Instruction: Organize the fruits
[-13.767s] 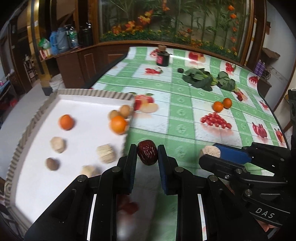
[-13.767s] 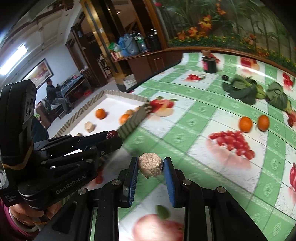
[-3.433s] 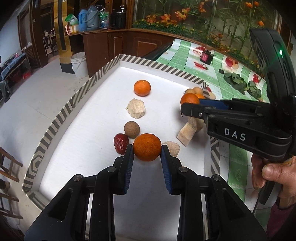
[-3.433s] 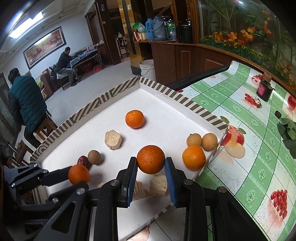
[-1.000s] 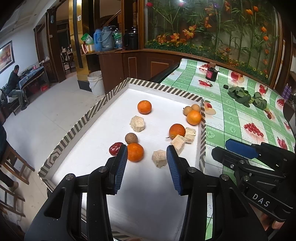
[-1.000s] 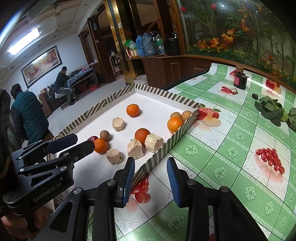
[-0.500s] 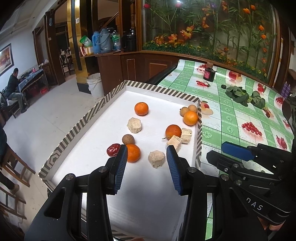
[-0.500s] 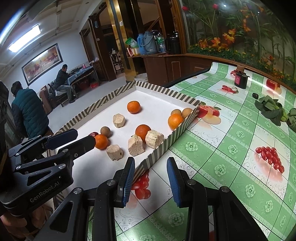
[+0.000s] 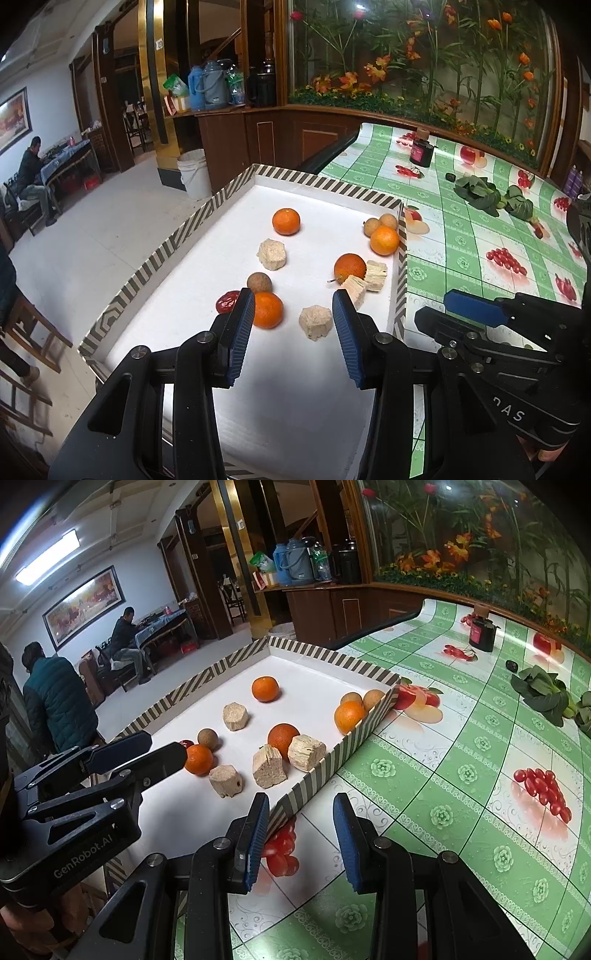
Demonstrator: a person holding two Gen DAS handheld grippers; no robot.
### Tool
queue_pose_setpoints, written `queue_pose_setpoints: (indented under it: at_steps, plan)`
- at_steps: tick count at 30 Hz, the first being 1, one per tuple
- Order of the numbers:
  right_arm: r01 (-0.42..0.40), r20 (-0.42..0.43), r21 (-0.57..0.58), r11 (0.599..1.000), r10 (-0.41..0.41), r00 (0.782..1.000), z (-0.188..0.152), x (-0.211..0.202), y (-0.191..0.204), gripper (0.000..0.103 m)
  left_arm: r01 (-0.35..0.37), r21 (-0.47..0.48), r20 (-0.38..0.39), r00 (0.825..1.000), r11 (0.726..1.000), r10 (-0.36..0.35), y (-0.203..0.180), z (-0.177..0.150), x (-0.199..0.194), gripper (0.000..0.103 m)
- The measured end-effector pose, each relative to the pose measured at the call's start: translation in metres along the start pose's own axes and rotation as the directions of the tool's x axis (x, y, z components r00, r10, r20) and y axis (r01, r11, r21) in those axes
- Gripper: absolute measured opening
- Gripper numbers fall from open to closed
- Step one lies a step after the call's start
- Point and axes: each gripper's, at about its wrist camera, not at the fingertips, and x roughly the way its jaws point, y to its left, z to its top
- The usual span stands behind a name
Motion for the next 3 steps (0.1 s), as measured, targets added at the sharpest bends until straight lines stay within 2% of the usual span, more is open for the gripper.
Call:
queue_pose_setpoints:
  at_steps: [3]
  plan:
    - [0.008, 0.008, 0.008, 1.000, -0.008, 1.000, 0.0001, -0.0041, -0.0037, 0.034, 0.023, -0.008, -0.019, 1.000, 1.000, -0.023, -0.0042, 0.0023, 0.0018, 0.044]
